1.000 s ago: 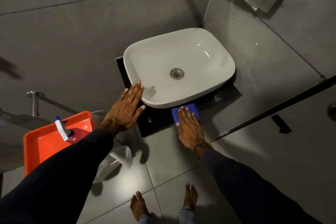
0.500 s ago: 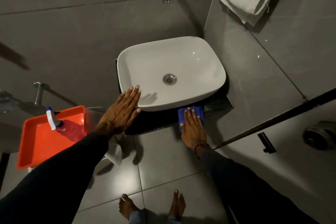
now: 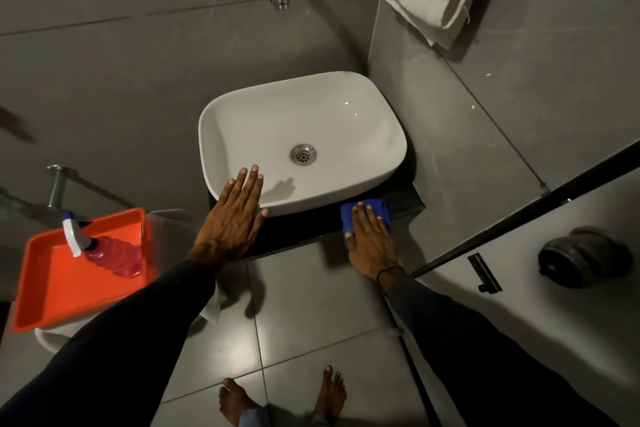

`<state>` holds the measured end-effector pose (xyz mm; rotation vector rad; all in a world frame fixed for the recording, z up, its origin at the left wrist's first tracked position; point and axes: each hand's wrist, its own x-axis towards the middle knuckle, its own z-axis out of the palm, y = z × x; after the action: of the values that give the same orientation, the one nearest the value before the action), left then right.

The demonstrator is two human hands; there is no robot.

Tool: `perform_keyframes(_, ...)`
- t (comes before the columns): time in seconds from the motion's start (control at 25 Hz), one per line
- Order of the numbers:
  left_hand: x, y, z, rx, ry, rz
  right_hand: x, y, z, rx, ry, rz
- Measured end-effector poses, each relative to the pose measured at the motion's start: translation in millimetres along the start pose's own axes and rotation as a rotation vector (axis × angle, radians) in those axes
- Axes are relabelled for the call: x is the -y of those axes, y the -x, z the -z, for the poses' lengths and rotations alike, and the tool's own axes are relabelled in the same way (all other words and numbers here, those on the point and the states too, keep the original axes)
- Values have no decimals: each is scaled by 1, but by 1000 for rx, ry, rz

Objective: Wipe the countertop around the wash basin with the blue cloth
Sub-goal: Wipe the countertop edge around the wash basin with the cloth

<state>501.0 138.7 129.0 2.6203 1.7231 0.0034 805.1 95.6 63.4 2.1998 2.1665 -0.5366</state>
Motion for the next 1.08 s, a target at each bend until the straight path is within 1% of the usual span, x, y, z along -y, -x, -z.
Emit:
perform_keyframes(0.08,-1,-1,2,2,11,10,-7,1,0,60,35,108)
perform_keyframes(0.12,-1,-2,2,9,16,14,-16,-3,5,74,34,117)
perform_keyframes(0.16,-1,-2,2,15,18,14,-29,-7,11,52,24,71)
perform_keyframes(0.24,1,-2,1,22,14,15,-59,-19,26,-1,6,-84)
perform_keyframes(0.32,1,-2,0,16,11,12,-85,-27,41,73,10,-146)
perform_keyframes(0.4,1,-1,-1,11,6,18,-88,-31,40,118,1,-165)
perform_keyframes(0.48,1,-1,-1,8,6,21,-70,-30,33,98,-28,-182)
perform_keyframes(0.52,0,-1,-2,8,11,19,-56,-25,27,86,-35,-162)
perform_keyframes(0.64,1,-2,-2,17,0,23,-6,-2,3,31,-20,-23)
perform_keyframes(0.76,1,-2,-2,28,7,25,66,18,-23,95,-55,140)
perform_keyframes(0.84,2,-2,-3,31,8,19,107,27,-38,134,-27,269)
perform_keyframes(0.88,2,-2,-3,35,12,18,115,28,-41,147,-20,303)
perform_keyframes(0.96,4,-3,-4,36,9,11,105,25,-37,143,-13,319)
perform_keyframes(1.04,5,-2,-6,20,3,15,75,22,-26,113,-38,273)
perform_keyframes(1.08,5,-2,-6,18,7,15,56,19,-19,88,-56,215)
